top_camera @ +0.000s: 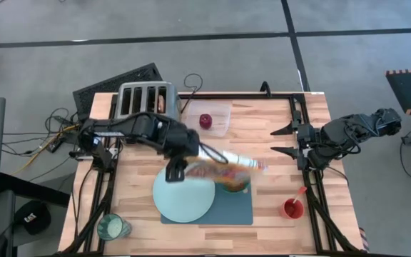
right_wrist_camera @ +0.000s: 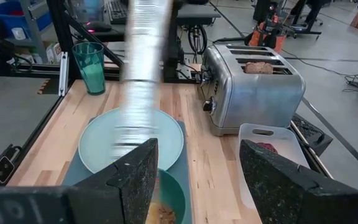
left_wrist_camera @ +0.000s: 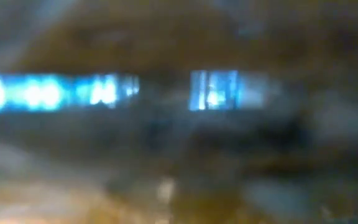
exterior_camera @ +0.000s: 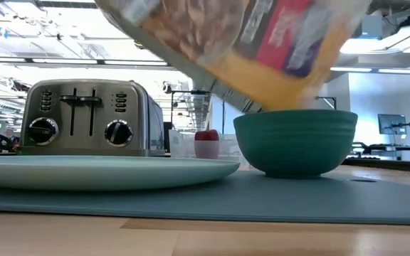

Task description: Arrange a breakfast setting

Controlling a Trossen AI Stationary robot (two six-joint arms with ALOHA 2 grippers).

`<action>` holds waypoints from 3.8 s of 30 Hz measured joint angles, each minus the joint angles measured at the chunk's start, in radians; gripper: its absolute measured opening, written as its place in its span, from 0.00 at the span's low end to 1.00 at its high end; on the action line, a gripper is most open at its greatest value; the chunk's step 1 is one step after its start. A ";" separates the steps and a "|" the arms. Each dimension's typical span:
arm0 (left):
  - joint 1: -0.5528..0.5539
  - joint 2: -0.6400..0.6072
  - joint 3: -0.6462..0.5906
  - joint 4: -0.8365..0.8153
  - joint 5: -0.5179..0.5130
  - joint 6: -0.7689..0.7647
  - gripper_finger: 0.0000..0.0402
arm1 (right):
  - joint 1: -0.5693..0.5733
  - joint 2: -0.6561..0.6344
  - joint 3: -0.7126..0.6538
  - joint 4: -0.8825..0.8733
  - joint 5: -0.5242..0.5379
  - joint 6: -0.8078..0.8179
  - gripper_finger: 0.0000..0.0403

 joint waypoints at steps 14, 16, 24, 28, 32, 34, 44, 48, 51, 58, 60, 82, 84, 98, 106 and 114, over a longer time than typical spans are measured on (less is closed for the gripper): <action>0.011 -0.007 0.000 -0.002 0.059 -0.010 0.36 | 0.000 0.000 0.000 0.000 0.000 0.000 0.63; 0.014 -0.008 0.000 -0.002 0.095 -0.008 0.36 | 0.000 0.000 0.000 0.000 0.000 0.000 0.63; 0.016 -0.012 0.000 -0.002 0.015 -0.008 0.36 | 0.000 0.000 0.000 0.000 0.000 0.000 0.63; 0.017 -0.012 0.000 -0.002 0.043 0.011 0.36 | 0.000 0.000 0.000 0.000 0.000 0.000 0.63; 0.015 -0.012 0.000 -0.002 0.003 -0.014 0.36 | 0.000 0.000 0.000 0.000 0.000 0.000 0.63; 0.019 -0.012 0.000 -0.002 0.062 -0.002 0.36 | 0.000 0.000 0.000 0.000 0.000 0.000 0.63; 0.019 -0.012 0.000 -0.002 -0.056 -0.011 0.36 | 0.000 0.001 0.000 0.000 0.000 0.001 0.63; 0.021 -0.012 0.000 -0.002 0.052 0.008 0.36 | 0.000 0.001 0.000 0.000 0.000 0.001 0.63; 0.019 -0.012 0.000 -0.002 0.032 0.011 0.36 | 0.000 0.001 0.000 0.000 0.000 0.001 0.63; 0.020 -0.012 0.001 -0.002 0.014 0.010 0.36 | 0.000 0.001 0.000 0.000 0.000 0.001 0.63; 0.022 -0.012 0.001 -0.002 0.015 -0.006 0.36 | 0.000 0.001 0.000 0.000 0.000 0.001 0.63; 0.043 -0.012 0.001 -0.003 0.077 0.000 0.36 | 0.000 0.001 0.000 0.000 0.000 0.000 0.63; 0.035 -0.012 0.001 -0.001 0.036 0.003 0.36 | 0.000 0.001 0.000 0.000 0.000 0.000 0.63; 0.044 -0.012 0.001 -0.002 0.082 0.018 0.36 | 0.000 0.001 0.000 0.000 -0.001 0.000 0.63; 0.044 -0.012 0.001 -0.002 -0.022 -0.016 0.36 | 0.000 0.001 0.000 0.000 -0.002 0.000 0.63; 0.054 -0.012 0.001 -0.002 0.074 0.012 0.36 | 0.000 0.001 0.000 0.000 -0.003 0.001 0.63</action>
